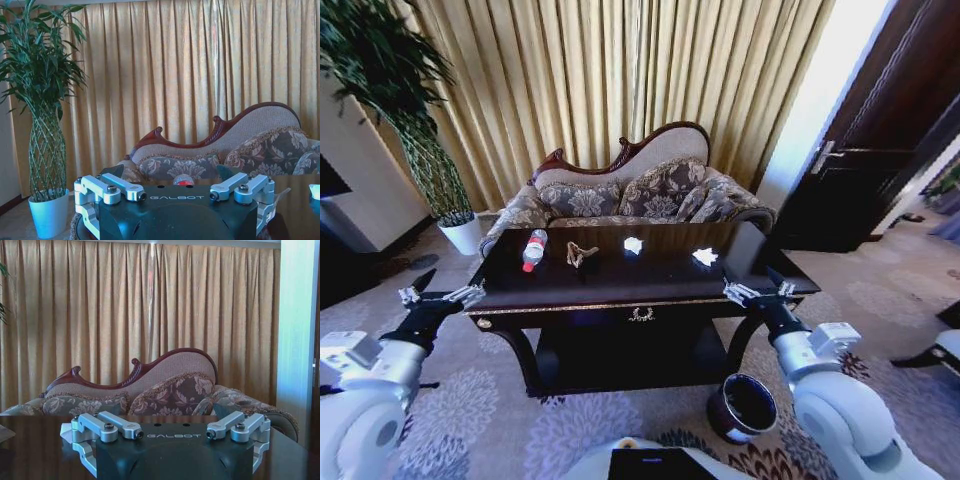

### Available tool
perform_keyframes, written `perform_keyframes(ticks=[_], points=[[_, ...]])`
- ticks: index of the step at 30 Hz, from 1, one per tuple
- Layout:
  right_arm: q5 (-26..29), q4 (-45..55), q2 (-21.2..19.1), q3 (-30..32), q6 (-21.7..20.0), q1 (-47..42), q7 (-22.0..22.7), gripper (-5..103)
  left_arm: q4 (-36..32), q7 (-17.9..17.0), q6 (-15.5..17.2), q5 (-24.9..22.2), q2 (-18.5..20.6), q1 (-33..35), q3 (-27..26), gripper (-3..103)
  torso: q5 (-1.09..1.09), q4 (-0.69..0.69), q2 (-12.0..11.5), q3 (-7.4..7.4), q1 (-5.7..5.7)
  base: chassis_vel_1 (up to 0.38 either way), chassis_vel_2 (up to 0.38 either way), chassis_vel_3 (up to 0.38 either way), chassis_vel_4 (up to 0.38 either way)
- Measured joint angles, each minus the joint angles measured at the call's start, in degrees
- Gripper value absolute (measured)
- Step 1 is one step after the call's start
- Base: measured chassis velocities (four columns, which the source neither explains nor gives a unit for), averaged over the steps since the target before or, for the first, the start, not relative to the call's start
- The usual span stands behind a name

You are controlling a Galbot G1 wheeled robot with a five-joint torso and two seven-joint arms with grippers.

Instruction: Move to the front of the table and place the trash on the table into the trash bin.

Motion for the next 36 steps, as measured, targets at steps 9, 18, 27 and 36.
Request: perform_keyframes(ticks=[9,18,27,36], points=[[0.0,0.0,0.0,0.0,0.0,0.0,0.0,100,0.0,0.0,0.0,0.0,0.0,0.0,0.0,100,0.0,0.01,0.0,-0.01,-0.05,0.0,0.0,0.0,0.0],[0.0,0.0,0.0,0.0,0.0,0.0,0.0,100,0.0,0.0,0.0,0.0,0.0,0.0,0.0,100,0.0,0.0,0.0,-0.01,-0.04,0.0,0.0,0.0,0.0],[0.0,0.0,0.0,0.0,0.0,0.0,0.0,100,0.0,0.0,0.0,0.0,0.0,0.0,0.0,100,0.0,0.01,0.0,-0.01,-0.03,0.0,0.0,0.0,0.0],[0.0,0.0,0.0,0.0,0.0,0.0,0.0,100,0.0,0.0,0.0,0.0,0.0,0.0,0.0,100,0.0,0.01,0.0,-0.01,-0.03,0.0,0.0,0.0,0.0]])
